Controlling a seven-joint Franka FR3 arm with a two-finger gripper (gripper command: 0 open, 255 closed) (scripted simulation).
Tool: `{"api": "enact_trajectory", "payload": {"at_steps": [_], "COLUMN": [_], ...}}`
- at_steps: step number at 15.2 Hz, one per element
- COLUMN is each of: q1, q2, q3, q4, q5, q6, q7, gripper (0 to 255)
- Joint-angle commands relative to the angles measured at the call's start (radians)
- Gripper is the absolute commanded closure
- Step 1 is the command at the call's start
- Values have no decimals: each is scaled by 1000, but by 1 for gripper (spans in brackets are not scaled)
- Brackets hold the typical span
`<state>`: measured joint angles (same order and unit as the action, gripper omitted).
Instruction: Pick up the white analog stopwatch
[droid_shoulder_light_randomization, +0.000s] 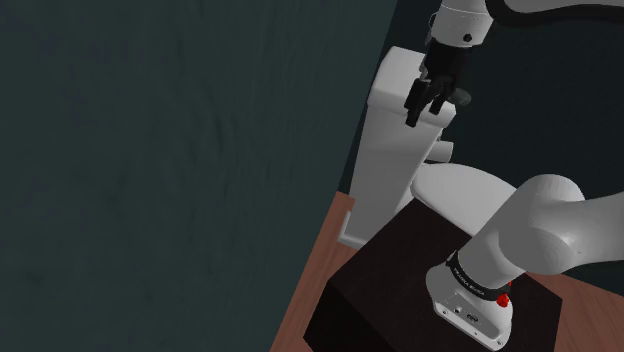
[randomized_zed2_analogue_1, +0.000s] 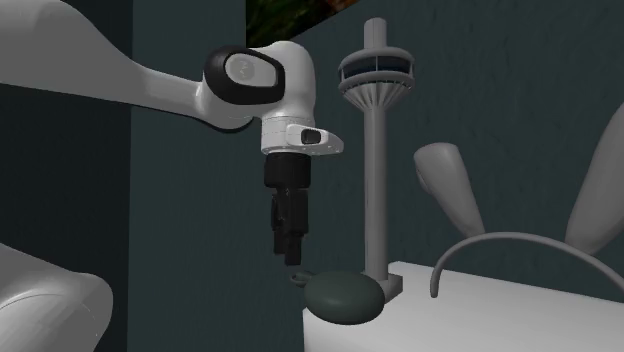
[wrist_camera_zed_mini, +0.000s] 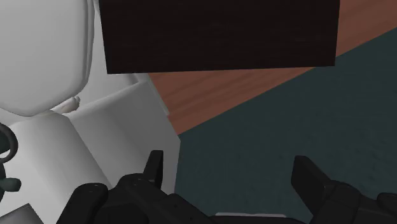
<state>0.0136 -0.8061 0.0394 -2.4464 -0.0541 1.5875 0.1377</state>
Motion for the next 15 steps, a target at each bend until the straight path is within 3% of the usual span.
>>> {"api": "enact_trajectory", "payload": {"at_steps": [1,13,15], "q1": [0,-274,-275], "q2": [0,-51,-61], "q3": [0,-190,-192], "q4": [0,110,78], "q5": [0,-35,-37], "q6": [0,-41,-18], "q7": [0,227,227], "gripper": [0,0,0]}}
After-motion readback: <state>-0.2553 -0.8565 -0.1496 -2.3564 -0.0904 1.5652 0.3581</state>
